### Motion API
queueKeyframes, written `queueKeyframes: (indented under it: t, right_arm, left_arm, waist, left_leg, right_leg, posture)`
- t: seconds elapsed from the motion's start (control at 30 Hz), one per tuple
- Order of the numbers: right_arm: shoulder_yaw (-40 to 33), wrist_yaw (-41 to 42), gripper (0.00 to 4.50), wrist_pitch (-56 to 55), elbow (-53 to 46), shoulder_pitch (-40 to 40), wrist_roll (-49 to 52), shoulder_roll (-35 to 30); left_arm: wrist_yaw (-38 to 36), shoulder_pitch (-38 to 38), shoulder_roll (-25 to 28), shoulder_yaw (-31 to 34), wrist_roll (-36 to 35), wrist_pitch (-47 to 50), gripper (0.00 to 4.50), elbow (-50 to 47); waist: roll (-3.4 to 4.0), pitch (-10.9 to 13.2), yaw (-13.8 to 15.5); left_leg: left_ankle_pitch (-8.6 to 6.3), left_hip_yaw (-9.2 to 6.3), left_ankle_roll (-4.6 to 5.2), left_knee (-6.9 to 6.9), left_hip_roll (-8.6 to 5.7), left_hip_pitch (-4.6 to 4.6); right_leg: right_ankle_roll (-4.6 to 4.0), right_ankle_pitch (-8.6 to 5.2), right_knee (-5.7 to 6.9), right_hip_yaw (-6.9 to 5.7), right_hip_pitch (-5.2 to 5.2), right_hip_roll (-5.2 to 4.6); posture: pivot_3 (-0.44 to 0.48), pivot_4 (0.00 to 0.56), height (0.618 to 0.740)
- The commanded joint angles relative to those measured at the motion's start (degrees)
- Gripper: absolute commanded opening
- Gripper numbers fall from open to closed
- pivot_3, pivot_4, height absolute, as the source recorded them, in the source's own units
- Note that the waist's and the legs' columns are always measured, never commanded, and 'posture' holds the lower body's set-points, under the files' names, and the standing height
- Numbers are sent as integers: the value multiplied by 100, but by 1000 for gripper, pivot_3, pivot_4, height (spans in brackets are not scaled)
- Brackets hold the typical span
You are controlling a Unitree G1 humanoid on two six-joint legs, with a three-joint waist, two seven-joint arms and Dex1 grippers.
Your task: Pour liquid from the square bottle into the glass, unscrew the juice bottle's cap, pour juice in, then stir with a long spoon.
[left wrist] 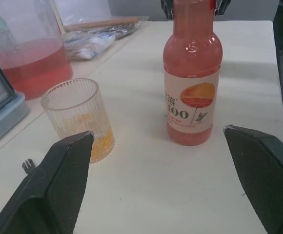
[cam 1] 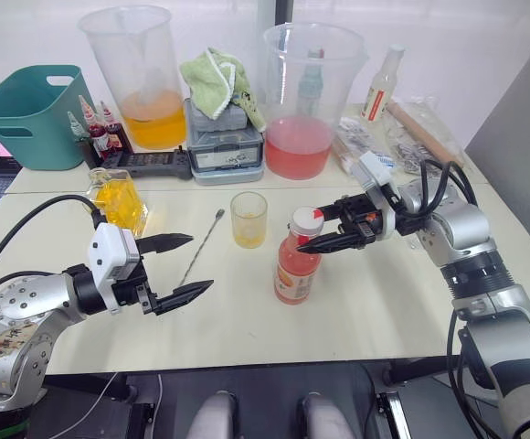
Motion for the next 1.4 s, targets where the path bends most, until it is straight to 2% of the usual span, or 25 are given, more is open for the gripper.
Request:
queueKeyframes:
  t: [0.03, 0.3, 0.4, 0.6, 0.7, 0.83, 1.0, 1.13, 1.27, 1.33, 1.4]
  right_arm:
    - [-220, 231, 1621, -111, -287, 72, -8, -31]
    - [-1196, -1149, 1621, 1369, -2436, 570, 740, -352]
    - [-1582, -2098, 1621, 2083, -3249, 843, 1063, -403]
    - [-2227, -4767, 1621, 3343, -4890, 1644, 1503, -27]
    - [-2338, -5954, 1621, 3750, -5544, 1996, 1732, 374]
    - [-2271, -7078, 1621, 4007, -6106, 2393, 1687, 789]
    - [-2066, -7600, 1621, 3947, -6362, 2745, 1413, 943]
    - [-1831, -7438, 1621, 3762, -6441, 3158, 1205, 776]
    - [-1789, -7275, 1621, 3806, -6339, 3249, 1563, 815]
    - [-1771, -7253, 2662, 3787, -6334, 3257, 1556, 795]
    - [-1749, -7156, 3326, 3763, -6301, 3227, 1563, 732]
  left_arm:
    - [0, -72, 13, 14, -68, -83, 4500, -130]
    - [-164, -601, -159, -508, -12, -180, 4500, 193]
    - [-242, -735, -246, -688, 6, -245, 4500, 311]
    - [-521, -1140, -469, -1099, 105, -401, 4500, 766]
    - [-662, -1361, -535, -1239, 156, -469, 4500, 983]
    - [-816, -1593, -556, -1354, 213, -486, 4500, 1199]
    - [-943, -1791, -538, -1415, 239, -439, 4500, 1342]
    - [-1077, -1913, -438, -1414, 242, -384, 4500, 1425]
    - [-1112, -1982, -337, -1333, 229, -349, 4500, 1461]
    - [-1051, -1933, -309, -1289, 198, -298, 4500, 1367]
    - [-1005, -1870, -294, -1245, 181, -271, 4500, 1300]
  waist:
    - [0, 0, 3]
    - [1, 1, 32]
    - [1, 1, 31]
    - [0, 0, 30]
    - [0, 0, 19]
    - [-1, 0, 20]
    - [0, 0, 14]
    - [-1, -1, 11]
    - [-2, -2, 5]
    - [-2, -2, 1]
    - [-2, -2, -3]
  left_leg:
    - [0, 0, 0, 0, 0, 0]
    - [1, 0, -1, 3, -2, -48]
    - [1, 1, -1, 4, -3, -59]
    - [2, 2, 0, 7, -5, -59]
    - [2, 3, 0, 9, -5, -59]
    - [3, 3, 0, 10, -8, -59]
    - [3, 3, 1, 12, -8, -59]
    - [3, 3, 1, 12, -9, -55]
    - [3, 3, 1, 16, -8, -46]
    - [3, 3, 1, 15, -8, -43]
    - [3, 3, 1, 15, -7, -43]
  right_leg:
    - [0, 0, 0, 0, 0, 0]
    - [-1, 3, 14, 2, -52, -1]
    - [-3, 7, 33, 3, -69, -1]
    - [-3, 7, 36, 5, -67, 0]
    - [-3, 7, 41, 7, -68, 3]
    - [-3, 6, 44, 7, -69, 2]
    - [-2, 6, 44, 6, -68, 5]
    - [-2, 6, 44, 5, -63, 8]
    - [-2, 6, 43, 4, -54, 11]
    - [-2, 6, 43, 5, -52, 12]
    - [-2, 6, 43, 4, -52, 14]
  posture:
    - [0, 150, 740]
    - [0, 150, 740]
    - [0, 150, 740]
    - [0, 150, 740]
    - [0, 150, 740]
    - [0, 150, 740]
    - [0, 150, 740]
    - [0, 150, 740]
    - [0, 150, 740]
    - [0, 150, 740]
    - [0, 150, 740]
